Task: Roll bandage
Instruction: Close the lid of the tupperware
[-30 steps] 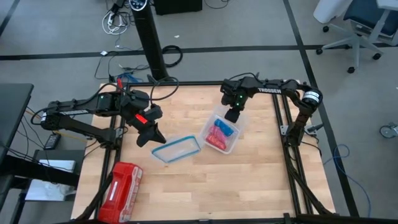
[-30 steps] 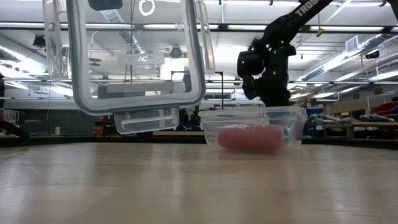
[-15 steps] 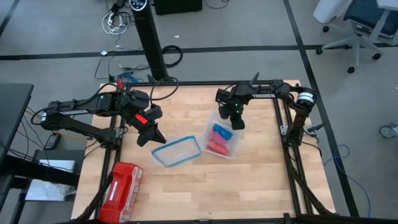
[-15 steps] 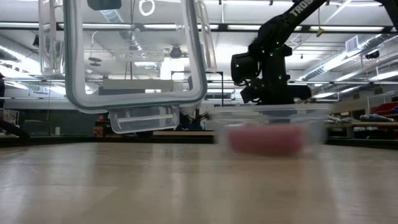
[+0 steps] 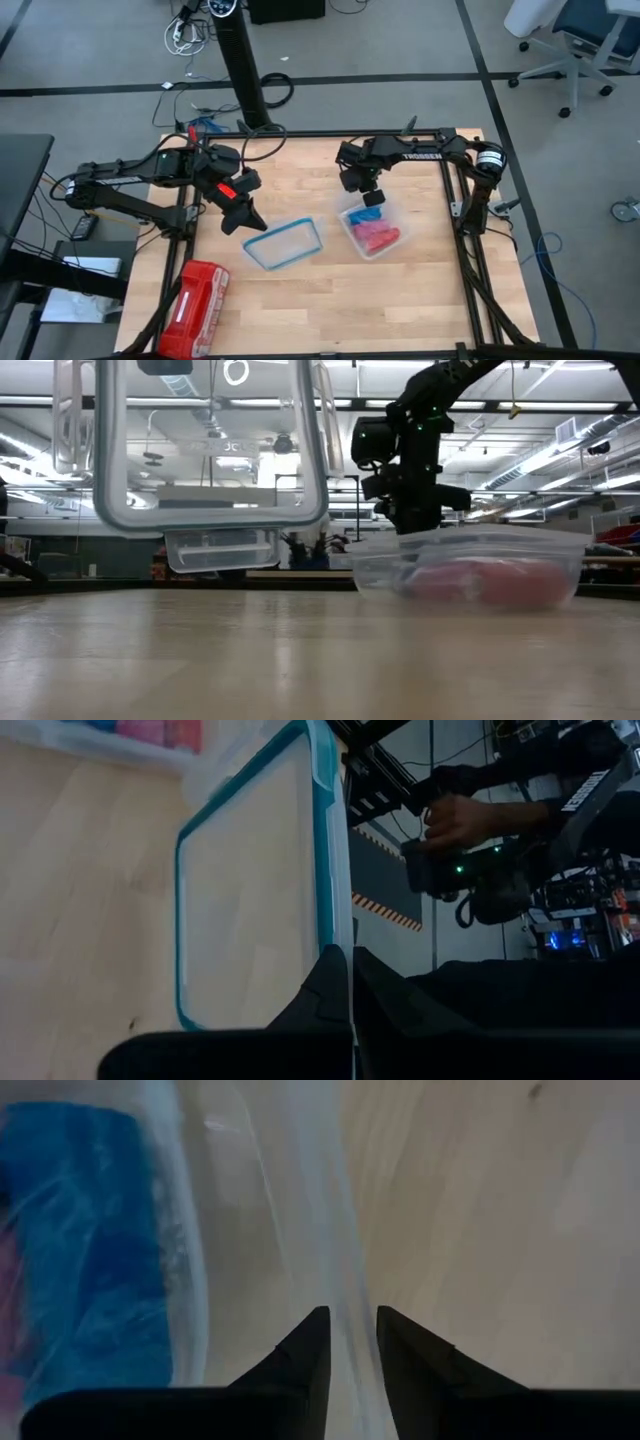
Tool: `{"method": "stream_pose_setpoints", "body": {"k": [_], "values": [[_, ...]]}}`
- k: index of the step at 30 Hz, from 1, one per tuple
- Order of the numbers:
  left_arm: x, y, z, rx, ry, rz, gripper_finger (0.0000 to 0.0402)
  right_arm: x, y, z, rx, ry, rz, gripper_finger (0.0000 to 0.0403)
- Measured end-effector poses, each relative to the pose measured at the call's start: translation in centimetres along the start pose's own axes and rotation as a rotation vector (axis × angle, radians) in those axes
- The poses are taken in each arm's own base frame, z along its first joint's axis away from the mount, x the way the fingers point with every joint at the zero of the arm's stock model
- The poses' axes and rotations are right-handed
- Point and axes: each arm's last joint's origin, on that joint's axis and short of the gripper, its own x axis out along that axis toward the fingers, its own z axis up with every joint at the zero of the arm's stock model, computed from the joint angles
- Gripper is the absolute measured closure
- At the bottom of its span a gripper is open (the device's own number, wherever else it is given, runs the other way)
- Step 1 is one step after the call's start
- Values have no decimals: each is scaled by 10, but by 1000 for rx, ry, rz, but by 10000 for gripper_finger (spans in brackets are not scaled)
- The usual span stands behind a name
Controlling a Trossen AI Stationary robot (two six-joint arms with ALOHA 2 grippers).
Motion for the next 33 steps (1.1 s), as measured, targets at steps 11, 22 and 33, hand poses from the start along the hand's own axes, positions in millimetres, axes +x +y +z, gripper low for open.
{"method": "stream_pose_setpoints", "body": {"k": [11,22,33], "values": [[0,-1,1,-6,-7,-7,400,33,13,8,227,121,125,321],[0,-1,1,-2,-7,-9,400,31,6,20,526,15,197,321],[0,-2,2,8,-17,-20,400,22,-13,18,606,-28,172,321]]}}
